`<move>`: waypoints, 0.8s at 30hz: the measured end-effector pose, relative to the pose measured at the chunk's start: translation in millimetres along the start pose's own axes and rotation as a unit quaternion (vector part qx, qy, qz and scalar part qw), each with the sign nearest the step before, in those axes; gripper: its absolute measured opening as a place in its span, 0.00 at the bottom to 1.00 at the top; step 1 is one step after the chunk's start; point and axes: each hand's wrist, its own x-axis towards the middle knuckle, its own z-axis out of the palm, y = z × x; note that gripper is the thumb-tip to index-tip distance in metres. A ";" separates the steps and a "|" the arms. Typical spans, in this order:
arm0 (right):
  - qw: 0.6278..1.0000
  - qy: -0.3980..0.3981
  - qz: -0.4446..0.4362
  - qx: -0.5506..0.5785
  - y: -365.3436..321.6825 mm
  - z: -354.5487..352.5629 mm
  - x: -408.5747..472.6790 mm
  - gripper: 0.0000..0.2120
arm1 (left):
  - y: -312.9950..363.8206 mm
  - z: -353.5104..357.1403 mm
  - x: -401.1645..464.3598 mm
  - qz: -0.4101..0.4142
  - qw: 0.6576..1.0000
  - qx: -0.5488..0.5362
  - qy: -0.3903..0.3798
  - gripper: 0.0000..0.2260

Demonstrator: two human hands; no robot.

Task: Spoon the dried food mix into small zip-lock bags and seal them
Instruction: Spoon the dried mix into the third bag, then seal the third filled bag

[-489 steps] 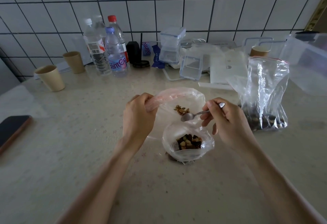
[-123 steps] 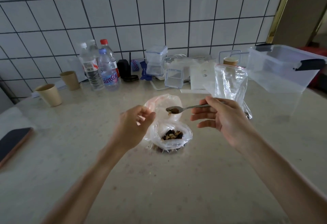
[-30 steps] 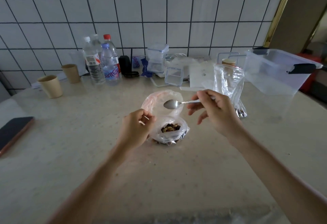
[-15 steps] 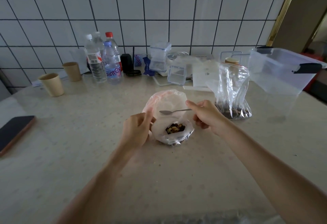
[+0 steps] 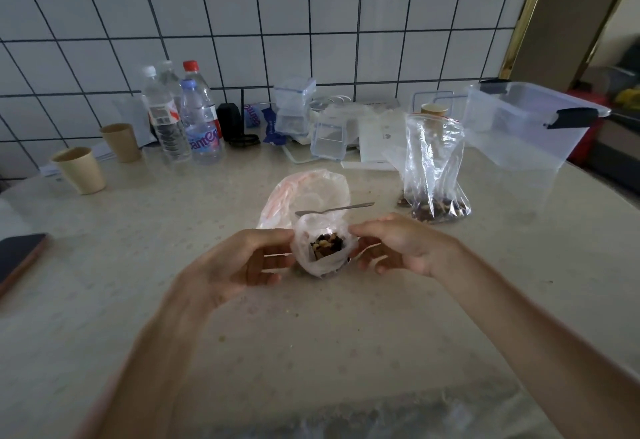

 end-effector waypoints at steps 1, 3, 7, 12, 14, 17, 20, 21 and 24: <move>0.999 -0.001 0.010 0.033 1.6 2.1 0.3 0.06 | -0.5 0.2 -0.9 0.000 1.000 0.007 -0.019 0.22; 0.998 -0.001 0.014 0.068 3.5 7.0 1.7 0.06 | -2.5 3.2 -1.8 0.004 0.999 0.025 -0.041 0.24; 0.997 0.050 -0.056 0.013 4.2 13.6 -1.2 0.07 | 2.1 16.8 -5.3 0.042 0.994 0.098 0.021 0.12; 0.957 0.168 -0.184 -0.150 -7.2 15.0 -10.6 0.10 | 20.7 23.5 -10.0 0.102 0.983 0.111 0.109 0.13; 0.929 0.215 -0.229 -0.193 -12.8 19.6 -14.3 0.09 | 25.0 27.1 -10.1 0.142 0.962 0.154 0.176 0.09; 0.876 0.288 -0.256 -0.288 -20.5 28.8 -19.3 0.08 | 27.4 29.2 -6.0 0.241 0.865 0.323 0.298 0.10; 0.864 0.273 -0.215 -0.364 -26.7 35.3 -25.4 0.06 | 29.1 31.5 -5.6 0.261 0.767 0.477 0.340 0.09; 0.886 0.242 -0.190 -0.348 -28.5 34.9 -27.3 0.07 | 30.5 33.1 -7.1 0.232 0.783 0.476 0.325 0.07; 0.984 0.089 -0.096 -0.119 -29.1 26.9 -30.1 0.12 | 36.0 36.1 -12.3 0.085 0.922 0.315 0.209 0.11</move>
